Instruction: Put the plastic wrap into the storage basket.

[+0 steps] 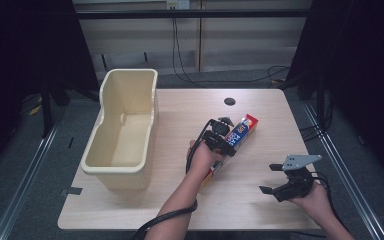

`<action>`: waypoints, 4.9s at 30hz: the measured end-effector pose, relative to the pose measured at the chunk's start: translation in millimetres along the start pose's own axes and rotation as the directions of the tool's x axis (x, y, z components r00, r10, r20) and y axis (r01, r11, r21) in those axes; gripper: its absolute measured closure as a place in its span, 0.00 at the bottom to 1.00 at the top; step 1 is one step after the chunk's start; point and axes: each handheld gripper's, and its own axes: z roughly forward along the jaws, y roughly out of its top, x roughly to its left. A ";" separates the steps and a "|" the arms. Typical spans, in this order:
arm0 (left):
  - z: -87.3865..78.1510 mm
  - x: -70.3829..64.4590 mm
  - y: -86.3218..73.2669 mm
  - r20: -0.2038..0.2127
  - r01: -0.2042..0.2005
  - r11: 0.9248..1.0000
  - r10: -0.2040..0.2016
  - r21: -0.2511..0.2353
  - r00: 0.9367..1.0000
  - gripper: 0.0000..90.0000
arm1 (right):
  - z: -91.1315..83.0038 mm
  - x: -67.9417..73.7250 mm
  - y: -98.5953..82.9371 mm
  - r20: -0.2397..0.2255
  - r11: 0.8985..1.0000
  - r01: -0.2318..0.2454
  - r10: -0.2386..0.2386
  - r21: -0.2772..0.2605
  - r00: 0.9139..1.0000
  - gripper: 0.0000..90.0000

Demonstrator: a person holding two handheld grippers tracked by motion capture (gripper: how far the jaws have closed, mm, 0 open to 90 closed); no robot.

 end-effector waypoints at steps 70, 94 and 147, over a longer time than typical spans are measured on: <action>-131.2 33.8 36.6 -0.013 0.172 0.970 -0.172 0.175 0.985 0.45 | -3.4 -1.2 1.0 0.006 1.000 -0.013 0.013 -0.025 1.000 0.11; -178.0 50.4 31.0 -0.043 0.231 0.958 -0.227 0.171 0.973 0.45 | -3.1 -0.2 1.5 0.001 1.000 -0.011 0.011 -0.024 1.000 0.11; -265.1 88.3 15.4 -0.144 0.379 0.920 -0.364 0.098 0.920 0.45 | -3.8 0.4 2.0 0.003 0.999 -0.015 0.015 -0.029 1.000 0.11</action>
